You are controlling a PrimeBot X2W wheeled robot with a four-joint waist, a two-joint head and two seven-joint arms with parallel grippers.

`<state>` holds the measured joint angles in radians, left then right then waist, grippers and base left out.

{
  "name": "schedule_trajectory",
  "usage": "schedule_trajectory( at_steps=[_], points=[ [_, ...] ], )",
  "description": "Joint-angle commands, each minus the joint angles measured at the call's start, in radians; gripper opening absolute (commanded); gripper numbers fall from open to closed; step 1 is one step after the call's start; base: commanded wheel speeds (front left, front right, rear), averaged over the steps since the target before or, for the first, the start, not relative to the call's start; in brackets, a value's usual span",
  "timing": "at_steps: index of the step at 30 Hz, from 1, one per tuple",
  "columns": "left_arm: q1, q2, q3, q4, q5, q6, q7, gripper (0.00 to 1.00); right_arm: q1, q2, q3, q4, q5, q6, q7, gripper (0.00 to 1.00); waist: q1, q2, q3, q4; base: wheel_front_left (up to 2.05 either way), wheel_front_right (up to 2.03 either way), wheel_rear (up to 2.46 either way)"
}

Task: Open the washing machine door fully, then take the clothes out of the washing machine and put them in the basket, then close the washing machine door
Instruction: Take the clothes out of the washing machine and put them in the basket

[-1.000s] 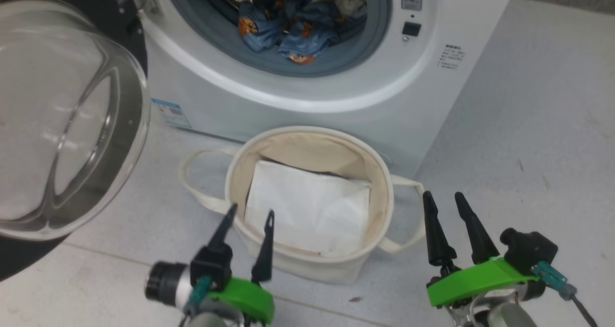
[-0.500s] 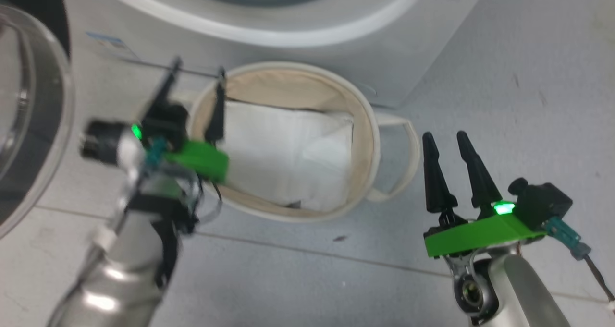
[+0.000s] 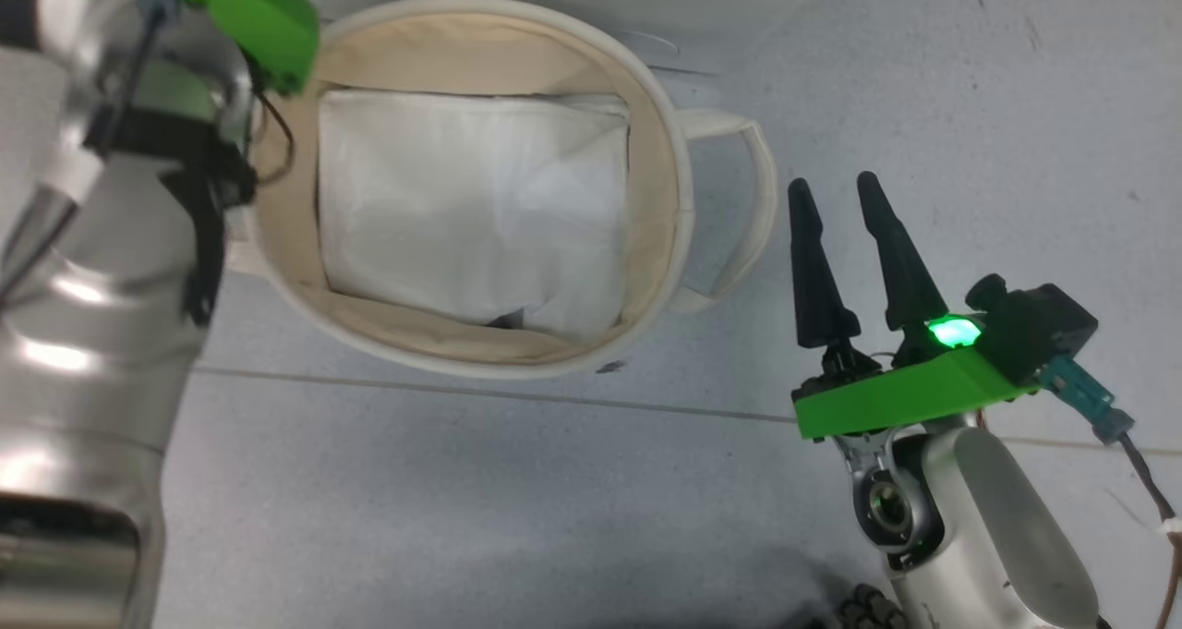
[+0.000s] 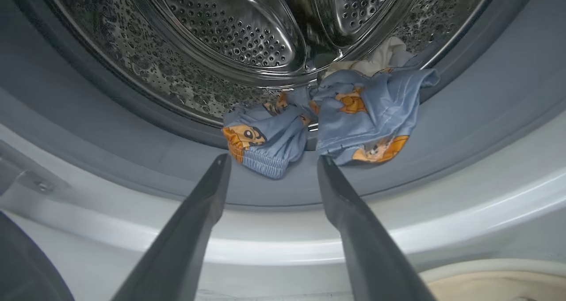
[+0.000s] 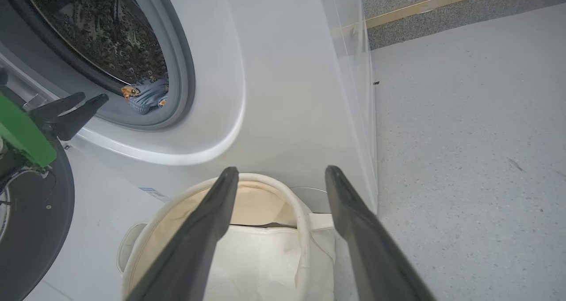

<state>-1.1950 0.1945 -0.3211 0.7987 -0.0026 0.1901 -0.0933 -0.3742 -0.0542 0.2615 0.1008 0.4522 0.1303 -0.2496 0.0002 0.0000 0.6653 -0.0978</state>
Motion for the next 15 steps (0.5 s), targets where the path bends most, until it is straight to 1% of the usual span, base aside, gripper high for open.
schedule_trajectory(
  at_steps=[1, 6, 15],
  points=[
    [-0.028, 0.046, 0.016, -0.023, 0.009, 0.01, 0.004, 1.0, 0.014, 0.004, 0.028, -0.033, 0.006, 0.0, -0.012, 1.0, -0.0002, 0.0, 0.016, -0.016, 0.0, 0.0, 0.0],
    [-0.151, 0.062, -0.007, 0.071, 0.054, 0.043, 0.04, 1.0, 0.007, 0.004, 0.044, -0.036, 0.016, 0.0, -0.012, 1.0, -0.0002, 0.0, 0.041, -0.039, 0.0, 0.0, 0.0],
    [-0.329, 0.092, -0.061, 0.214, 0.121, 0.063, 0.069, 1.0, -0.008, 0.004, 0.06, -0.055, 0.047, 0.0, -0.012, 1.0, -0.0002, 0.0, 0.105, -0.092, 0.0, 0.0, 0.0]
  ],
)
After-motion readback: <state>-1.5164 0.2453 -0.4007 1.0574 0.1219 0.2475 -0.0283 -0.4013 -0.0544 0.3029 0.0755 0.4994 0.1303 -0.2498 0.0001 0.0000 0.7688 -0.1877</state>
